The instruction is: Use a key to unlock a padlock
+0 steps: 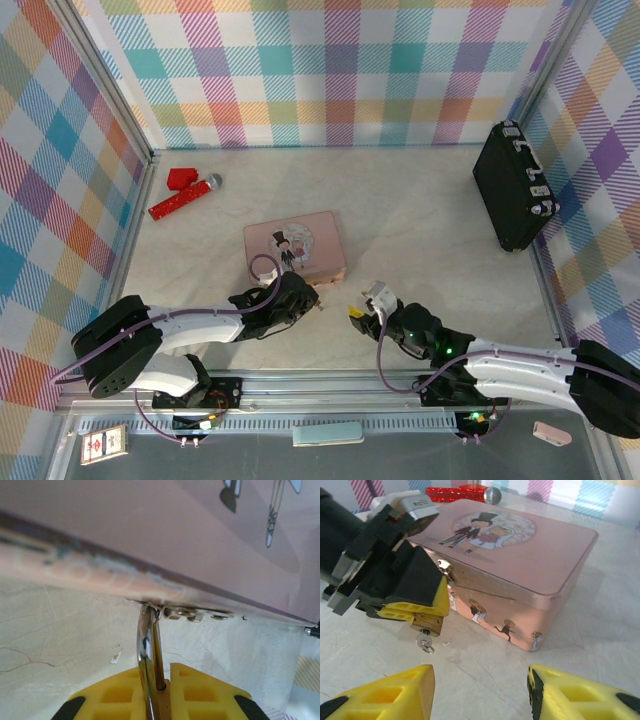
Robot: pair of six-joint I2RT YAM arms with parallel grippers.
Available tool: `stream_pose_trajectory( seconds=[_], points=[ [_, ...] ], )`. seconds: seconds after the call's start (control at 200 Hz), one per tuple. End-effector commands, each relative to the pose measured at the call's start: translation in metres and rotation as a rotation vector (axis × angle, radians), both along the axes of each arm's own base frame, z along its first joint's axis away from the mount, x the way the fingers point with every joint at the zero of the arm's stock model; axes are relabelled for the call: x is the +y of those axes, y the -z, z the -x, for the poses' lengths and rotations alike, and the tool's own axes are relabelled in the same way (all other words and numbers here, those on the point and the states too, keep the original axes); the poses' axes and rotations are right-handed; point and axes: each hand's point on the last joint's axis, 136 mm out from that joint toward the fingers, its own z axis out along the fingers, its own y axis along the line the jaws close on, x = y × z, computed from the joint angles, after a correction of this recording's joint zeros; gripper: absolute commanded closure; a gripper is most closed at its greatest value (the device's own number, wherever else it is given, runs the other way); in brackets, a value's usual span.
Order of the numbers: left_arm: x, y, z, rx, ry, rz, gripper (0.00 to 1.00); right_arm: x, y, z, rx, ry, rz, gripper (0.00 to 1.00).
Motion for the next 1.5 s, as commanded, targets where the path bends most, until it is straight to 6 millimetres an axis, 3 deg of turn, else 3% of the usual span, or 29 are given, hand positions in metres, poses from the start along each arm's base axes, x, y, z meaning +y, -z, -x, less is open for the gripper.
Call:
stream_pose_trajectory(
  seconds=[0.0,0.27,0.485,0.735,0.93,1.12,1.495],
  points=[
    [-0.02,-0.041,-0.012,-0.096,0.028,0.115,0.93,0.015,-0.026,0.006,-0.145,-0.09,-0.021,0.49],
    [-0.028,-0.045,-0.01,-0.099,0.045,0.13,0.93,0.037,-0.009,0.014,-0.159,-0.153,0.063,0.52],
    [-0.033,-0.048,-0.008,-0.102,0.057,0.138,0.93,0.055,-0.004,0.007,-0.186,-0.145,0.092,0.54],
    [-0.038,-0.048,-0.006,-0.103,0.067,0.144,0.93,0.072,0.018,0.006,-0.176,-0.157,0.136,0.58],
    [-0.038,-0.049,-0.006,-0.107,0.067,0.148,0.93,0.074,0.028,0.001,-0.184,-0.12,0.182,0.61],
    [-0.037,-0.048,-0.005,-0.106,0.066,0.151,0.93,0.078,0.036,0.001,-0.169,-0.132,0.207,0.72],
    [-0.037,-0.05,-0.005,-0.112,0.067,0.158,0.93,0.075,0.045,-0.004,-0.155,-0.095,0.242,0.75]
  ],
)
